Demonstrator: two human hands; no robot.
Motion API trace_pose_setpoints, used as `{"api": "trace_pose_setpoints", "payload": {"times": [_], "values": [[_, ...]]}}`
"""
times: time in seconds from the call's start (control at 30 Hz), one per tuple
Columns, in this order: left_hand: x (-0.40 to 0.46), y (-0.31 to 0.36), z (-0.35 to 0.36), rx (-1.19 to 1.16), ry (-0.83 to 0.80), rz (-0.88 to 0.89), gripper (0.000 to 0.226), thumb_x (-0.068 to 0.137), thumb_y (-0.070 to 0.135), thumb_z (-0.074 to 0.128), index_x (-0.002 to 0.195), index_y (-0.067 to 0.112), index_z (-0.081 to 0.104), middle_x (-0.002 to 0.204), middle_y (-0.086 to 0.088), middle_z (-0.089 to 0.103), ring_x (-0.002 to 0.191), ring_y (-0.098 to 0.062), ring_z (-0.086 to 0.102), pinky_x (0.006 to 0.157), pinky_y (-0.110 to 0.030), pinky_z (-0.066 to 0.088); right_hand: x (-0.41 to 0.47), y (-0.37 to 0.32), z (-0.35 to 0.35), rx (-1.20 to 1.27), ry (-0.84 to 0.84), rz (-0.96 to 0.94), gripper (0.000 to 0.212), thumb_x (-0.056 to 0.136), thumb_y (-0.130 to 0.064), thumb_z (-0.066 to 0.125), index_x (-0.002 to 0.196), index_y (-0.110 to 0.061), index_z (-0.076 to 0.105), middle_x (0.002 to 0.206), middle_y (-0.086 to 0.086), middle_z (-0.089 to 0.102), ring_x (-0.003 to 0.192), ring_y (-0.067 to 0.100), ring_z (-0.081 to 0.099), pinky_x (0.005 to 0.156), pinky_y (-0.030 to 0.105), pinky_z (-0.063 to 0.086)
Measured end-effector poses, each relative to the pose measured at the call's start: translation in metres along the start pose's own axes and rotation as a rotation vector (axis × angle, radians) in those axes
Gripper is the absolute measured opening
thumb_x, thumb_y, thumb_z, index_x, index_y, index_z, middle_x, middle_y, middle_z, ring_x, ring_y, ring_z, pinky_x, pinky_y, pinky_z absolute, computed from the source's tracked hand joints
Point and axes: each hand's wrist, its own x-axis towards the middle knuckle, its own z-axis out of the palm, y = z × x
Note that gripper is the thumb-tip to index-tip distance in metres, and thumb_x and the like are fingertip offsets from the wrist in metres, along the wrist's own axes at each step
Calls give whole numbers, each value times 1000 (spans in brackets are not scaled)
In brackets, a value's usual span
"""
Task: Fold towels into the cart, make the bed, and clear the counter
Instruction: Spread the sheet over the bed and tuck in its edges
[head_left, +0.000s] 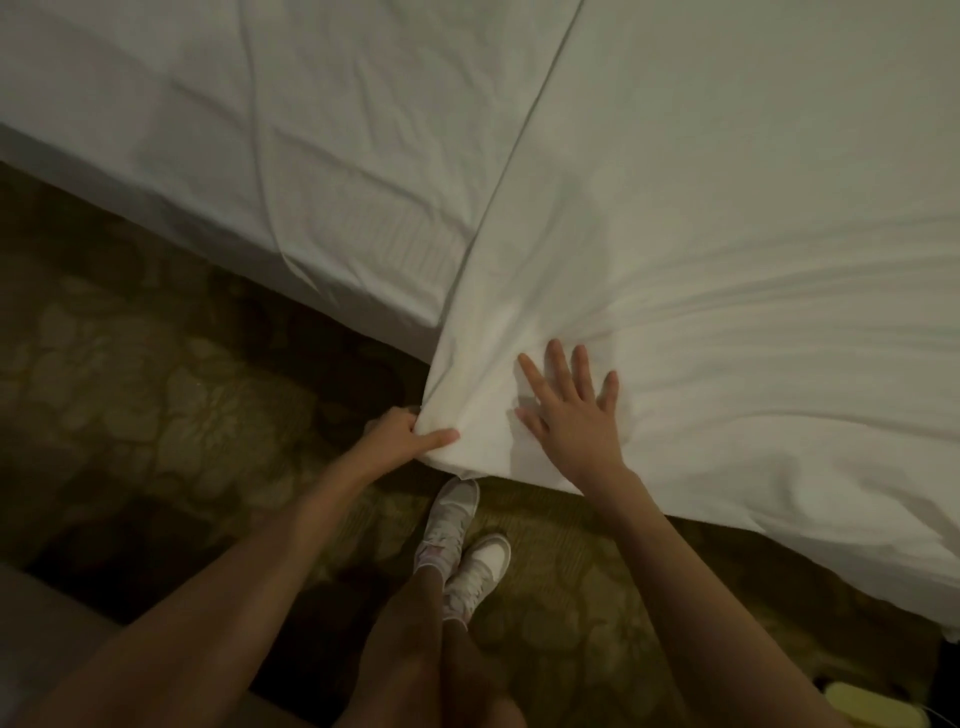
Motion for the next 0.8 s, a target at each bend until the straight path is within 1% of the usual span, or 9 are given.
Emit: {"api": "trace_pose_setpoints", "payload": {"times": [0.07,0.2,0.23,0.3,0.37,0.47,0.57,0.67,0.8], "values": [[-5,-11,2,221,-5,12,73,71,63,68,128,19,56,134,-4,50,124,-24,47,105,-45,40,-1,-6,-3,-14,-18,0,71,84,-62,-1,149,-35,-6,159,3,-12,144,34,-15,110,63,0],[-19,-25,6,527,49,183,58,85,51,60,132,17,54,152,3,30,143,-17,13,118,-40,1,-7,-19,-6,57,-16,-1,61,99,-52,25,150,-35,-3,159,2,-13,146,30,-13,111,61,1],[-24,-29,8,514,59,212,54,86,45,61,131,16,54,150,4,31,143,-18,14,117,-38,2,-10,-22,-4,73,-12,-13,61,99,-50,27,151,-35,-1,159,2,-12,146,29,-12,112,61,1],[-31,-43,13,346,42,147,40,87,33,65,120,12,61,132,-3,51,131,-24,38,114,-41,25,-14,-26,3,16,-26,-46,61,98,-51,30,151,-33,6,160,4,-11,146,30,-12,112,63,2],[-39,-65,19,226,-13,70,9,88,23,65,82,17,64,88,-2,65,92,-14,62,91,-36,49,-14,-29,6,-9,-32,-37,60,98,-51,30,151,-33,9,159,5,-12,145,31,-14,112,63,-1],[-50,-84,30,49,16,43,41,89,4,59,56,17,39,57,1,52,59,4,63,67,-26,47,-17,-38,6,112,-52,-21,58,100,-49,28,151,-36,4,159,1,-12,146,27,-12,113,56,0],[-56,-84,33,-137,166,72,35,88,3,59,62,16,40,65,-6,52,64,-8,60,65,-26,43,-34,-52,22,255,-129,-38,58,99,-47,33,150,-38,7,160,0,-10,147,22,-8,114,55,4],[-49,-70,29,-298,153,115,10,89,6,61,91,13,53,86,-2,56,82,-11,54,67,-16,42,-45,-61,39,332,-208,4,59,100,-45,34,151,-35,6,160,0,-11,147,21,-9,114,58,3],[-9,-38,18,-366,175,205,50,88,2,61,134,6,42,124,-12,51,111,-22,50,90,-29,45,-37,-64,41,342,49,-14,56,101,-33,38,151,-31,12,160,3,-2,146,18,-11,117,53,4]]}}
